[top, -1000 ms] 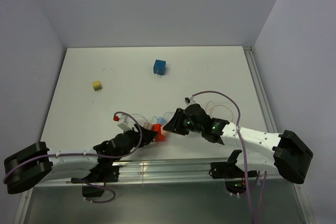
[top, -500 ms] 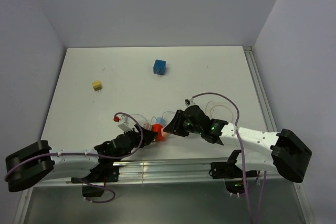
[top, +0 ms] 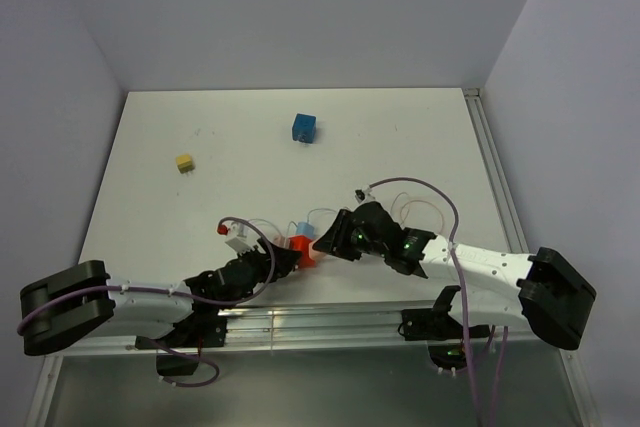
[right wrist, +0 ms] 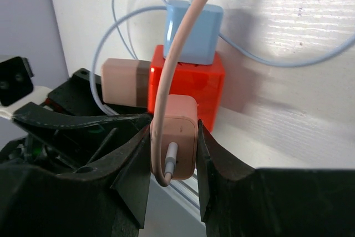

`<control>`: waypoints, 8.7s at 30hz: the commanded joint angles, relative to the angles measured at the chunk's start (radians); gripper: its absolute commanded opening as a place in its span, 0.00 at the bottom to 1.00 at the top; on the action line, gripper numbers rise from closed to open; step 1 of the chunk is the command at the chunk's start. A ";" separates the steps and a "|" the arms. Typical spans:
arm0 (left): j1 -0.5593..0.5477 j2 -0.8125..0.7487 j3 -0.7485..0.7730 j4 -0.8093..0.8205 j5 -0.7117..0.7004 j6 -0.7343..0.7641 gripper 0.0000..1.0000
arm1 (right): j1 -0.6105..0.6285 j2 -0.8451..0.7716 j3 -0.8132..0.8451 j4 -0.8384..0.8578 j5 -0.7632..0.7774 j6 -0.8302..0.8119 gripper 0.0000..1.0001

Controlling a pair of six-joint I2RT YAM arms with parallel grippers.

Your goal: Insert the plug

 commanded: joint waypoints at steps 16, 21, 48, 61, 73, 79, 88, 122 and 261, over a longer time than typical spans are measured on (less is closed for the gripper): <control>-0.047 -0.007 -0.064 -0.018 -0.041 -0.053 0.00 | 0.020 -0.029 -0.023 0.061 0.040 0.012 0.00; -0.052 0.001 -0.066 -0.015 -0.046 -0.057 0.00 | 0.020 -0.040 -0.048 0.069 0.042 0.021 0.00; -0.075 0.123 -0.036 0.022 -0.032 -0.128 0.00 | 0.166 0.112 0.089 -0.104 0.194 0.006 0.00; -0.076 0.085 -0.047 -0.008 -0.043 -0.119 0.00 | 0.121 0.196 0.090 -0.026 -0.026 -0.181 0.00; -0.076 0.114 -0.084 0.089 -0.024 -0.057 0.00 | 0.040 0.247 0.012 0.101 -0.136 -0.328 0.00; -0.075 0.126 -0.084 0.106 -0.018 -0.042 0.00 | 0.018 0.288 0.079 -0.052 -0.069 -0.419 0.00; -0.075 0.120 -0.056 0.003 -0.021 -0.083 0.11 | -0.014 0.253 0.046 0.004 -0.145 -0.370 0.00; -0.076 0.033 -0.142 0.055 -0.041 -0.120 0.64 | -0.012 0.112 0.001 0.038 -0.178 -0.287 0.00; -0.102 -0.713 0.365 -1.013 -0.235 0.147 1.00 | -0.044 -0.304 -0.099 -0.259 -0.436 -0.345 0.99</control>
